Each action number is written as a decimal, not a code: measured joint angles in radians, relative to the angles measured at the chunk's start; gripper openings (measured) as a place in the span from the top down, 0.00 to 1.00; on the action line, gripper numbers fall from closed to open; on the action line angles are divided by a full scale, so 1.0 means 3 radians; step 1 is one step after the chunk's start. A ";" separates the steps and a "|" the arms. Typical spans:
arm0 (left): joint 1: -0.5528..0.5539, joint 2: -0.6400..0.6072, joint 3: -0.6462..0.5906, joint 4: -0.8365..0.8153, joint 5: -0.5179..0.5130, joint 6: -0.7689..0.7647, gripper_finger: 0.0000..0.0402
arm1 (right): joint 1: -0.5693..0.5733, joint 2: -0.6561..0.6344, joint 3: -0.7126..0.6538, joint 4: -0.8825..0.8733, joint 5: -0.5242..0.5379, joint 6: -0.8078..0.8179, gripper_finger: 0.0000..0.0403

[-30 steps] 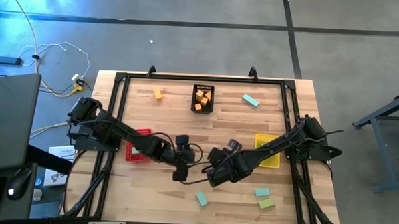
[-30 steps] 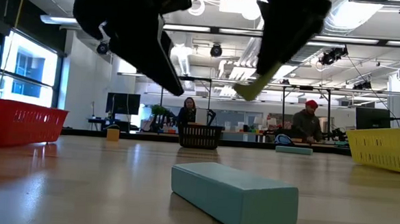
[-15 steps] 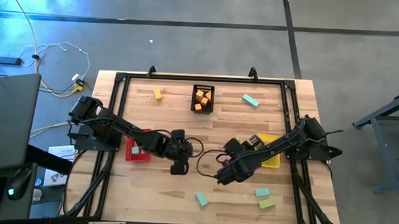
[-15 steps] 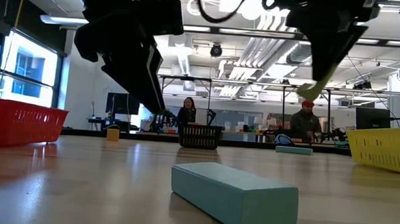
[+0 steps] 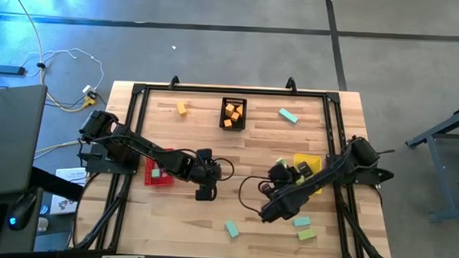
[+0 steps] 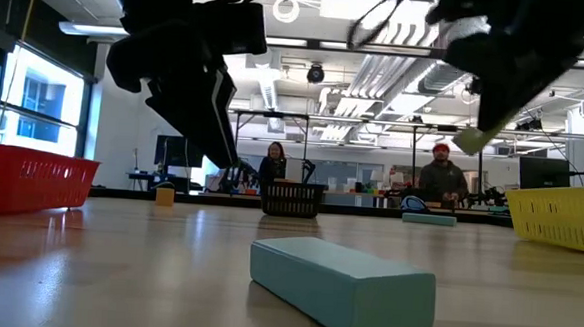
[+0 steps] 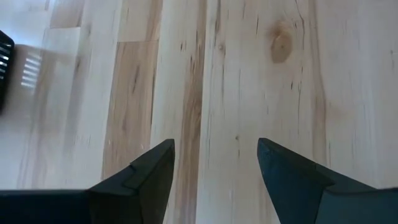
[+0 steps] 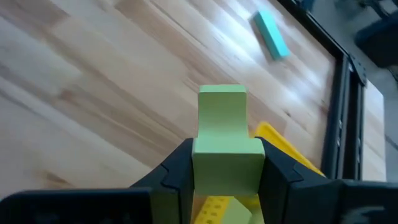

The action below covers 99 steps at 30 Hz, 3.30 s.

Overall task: Sort & place blocks by color
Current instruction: Put the green block into the yellow bin, then put the blue block into the red bin

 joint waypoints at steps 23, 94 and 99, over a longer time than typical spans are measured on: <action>0.0000 0.0001 0.0000 0.0012 0.0003 -0.0001 0.47 | 0.0565 -0.0902 -0.1641 0.0471 -0.0434 0.1941 0.75; -0.0001 0.0001 0.0001 -0.0025 0.0275 -0.0087 0.47 | 0.1096 -0.0257 -0.0771 0.1955 -0.1997 -0.2195 0.43; -0.0001 0.0001 0.0001 -0.0031 0.0275 -0.0086 0.47 | 0.1096 -0.0128 -0.0771 0.1940 -0.2147 -0.2233 0.43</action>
